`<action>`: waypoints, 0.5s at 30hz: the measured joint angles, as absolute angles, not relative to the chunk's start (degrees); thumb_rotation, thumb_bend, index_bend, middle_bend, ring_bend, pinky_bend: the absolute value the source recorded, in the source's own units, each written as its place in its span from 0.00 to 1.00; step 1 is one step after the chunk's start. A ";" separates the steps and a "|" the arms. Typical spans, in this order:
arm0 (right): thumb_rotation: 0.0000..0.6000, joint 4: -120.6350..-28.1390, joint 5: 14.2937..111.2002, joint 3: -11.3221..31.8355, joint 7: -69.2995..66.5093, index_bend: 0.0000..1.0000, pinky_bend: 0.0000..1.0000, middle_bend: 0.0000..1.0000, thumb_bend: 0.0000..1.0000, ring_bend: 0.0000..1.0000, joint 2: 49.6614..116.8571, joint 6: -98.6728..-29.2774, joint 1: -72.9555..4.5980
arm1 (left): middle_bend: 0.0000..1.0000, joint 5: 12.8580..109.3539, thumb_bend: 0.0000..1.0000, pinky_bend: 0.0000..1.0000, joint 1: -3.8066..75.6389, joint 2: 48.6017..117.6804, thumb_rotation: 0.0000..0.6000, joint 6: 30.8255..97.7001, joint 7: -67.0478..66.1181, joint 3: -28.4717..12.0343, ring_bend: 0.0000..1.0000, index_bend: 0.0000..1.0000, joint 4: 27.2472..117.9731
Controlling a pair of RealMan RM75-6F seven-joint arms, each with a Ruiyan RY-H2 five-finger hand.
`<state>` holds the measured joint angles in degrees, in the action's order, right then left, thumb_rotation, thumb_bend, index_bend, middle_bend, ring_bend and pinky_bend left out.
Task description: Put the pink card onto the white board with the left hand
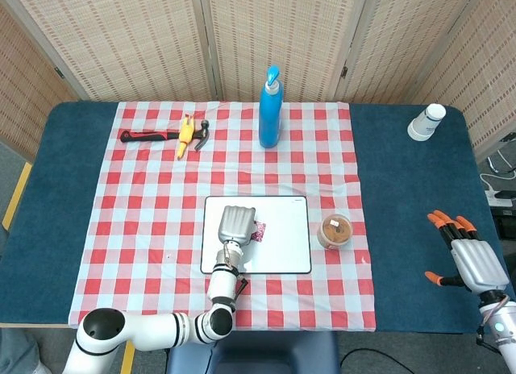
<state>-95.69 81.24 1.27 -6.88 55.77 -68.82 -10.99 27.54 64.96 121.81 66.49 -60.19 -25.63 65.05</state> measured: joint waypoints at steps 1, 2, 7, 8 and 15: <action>1.00 -95.69 81.24 1.27 -6.90 0.00 0.00 0.00 0.07 0.00 55.76 -68.84 -10.98 | 1.00 27.53 0.33 1.00 64.99 121.92 1.00 66.45 -60.23 -25.63 1.00 0.49 65.01; 1.00 -95.69 81.21 1.29 -6.93 0.00 0.00 0.00 0.07 0.00 55.74 -68.90 -10.96 | 1.00 27.51 0.32 1.00 65.01 122.02 1.00 66.36 -60.28 -25.60 1.00 0.48 64.95; 1.00 -95.66 81.14 1.38 -7.23 0.00 0.00 0.00 0.07 0.00 55.64 -69.12 -10.86 | 1.00 27.59 0.27 1.00 64.93 122.14 1.00 65.92 -59.92 -25.71 1.00 0.41 64.77; 1.00 -95.64 81.16 1.38 -7.24 0.00 0.00 0.00 0.07 0.00 55.64 -69.13 -10.86 | 1.00 27.75 0.27 1.00 64.90 122.12 1.00 65.88 -59.66 -25.81 1.00 0.40 64.76; 1.00 -95.59 81.21 1.34 -7.29 0.00 0.00 0.00 0.07 0.00 55.63 -69.04 -10.89 | 1.00 28.60 0.26 1.00 64.55 121.48 1.00 66.26 -59.11 -25.97 1.00 0.39 65.32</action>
